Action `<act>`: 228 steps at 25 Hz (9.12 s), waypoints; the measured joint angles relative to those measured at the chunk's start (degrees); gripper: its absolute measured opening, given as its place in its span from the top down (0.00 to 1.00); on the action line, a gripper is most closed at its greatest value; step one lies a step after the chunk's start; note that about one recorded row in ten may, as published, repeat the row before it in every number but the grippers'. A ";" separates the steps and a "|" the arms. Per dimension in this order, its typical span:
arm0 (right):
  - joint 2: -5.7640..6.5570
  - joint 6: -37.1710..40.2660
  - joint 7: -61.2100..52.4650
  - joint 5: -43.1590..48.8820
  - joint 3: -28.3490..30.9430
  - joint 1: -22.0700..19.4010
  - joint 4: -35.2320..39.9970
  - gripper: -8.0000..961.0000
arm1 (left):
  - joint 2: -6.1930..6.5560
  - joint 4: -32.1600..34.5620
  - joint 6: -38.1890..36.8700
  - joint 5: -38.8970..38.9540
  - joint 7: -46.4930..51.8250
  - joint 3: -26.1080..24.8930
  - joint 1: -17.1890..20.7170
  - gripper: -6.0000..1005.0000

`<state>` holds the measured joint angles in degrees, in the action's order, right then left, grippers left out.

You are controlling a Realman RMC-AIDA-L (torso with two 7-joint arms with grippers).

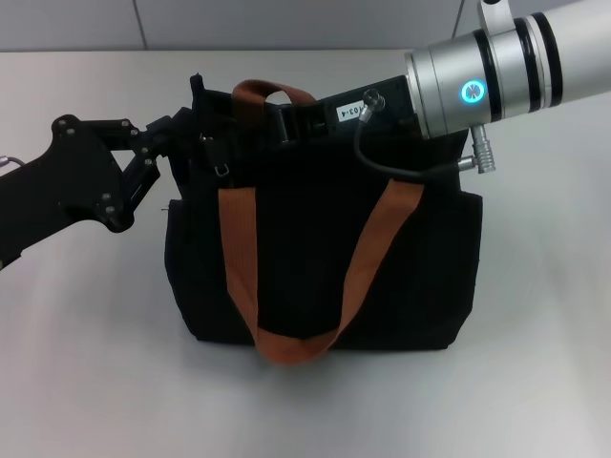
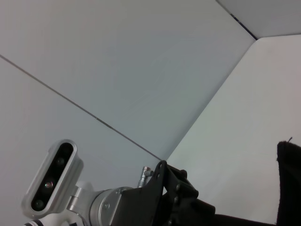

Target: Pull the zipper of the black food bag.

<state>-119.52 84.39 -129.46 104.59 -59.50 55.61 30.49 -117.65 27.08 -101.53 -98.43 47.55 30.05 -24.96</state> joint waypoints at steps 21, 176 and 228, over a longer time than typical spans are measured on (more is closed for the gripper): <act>0.15 -0.89 -1.63 1.90 -1.70 -1.60 4.80 0.99 | 0.12 -0.08 -0.07 0.12 0.00 -1.84 0.26 0.98; 0.33 -2.86 -6.32 6.90 -7.74 -7.13 20.78 0.77 | -0.65 -0.37 -1.59 2.06 1.29 -3.60 -0.21 0.98; -0.16 -1.81 -25.08 19.96 -8.98 -23.85 51.07 0.98 | -0.31 -1.16 -1.31 3.86 1.41 -4.36 -0.44 0.96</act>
<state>-119.68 82.58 -154.54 124.55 -68.48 31.76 81.56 -117.96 25.93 -102.84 -94.57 48.96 25.69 -25.39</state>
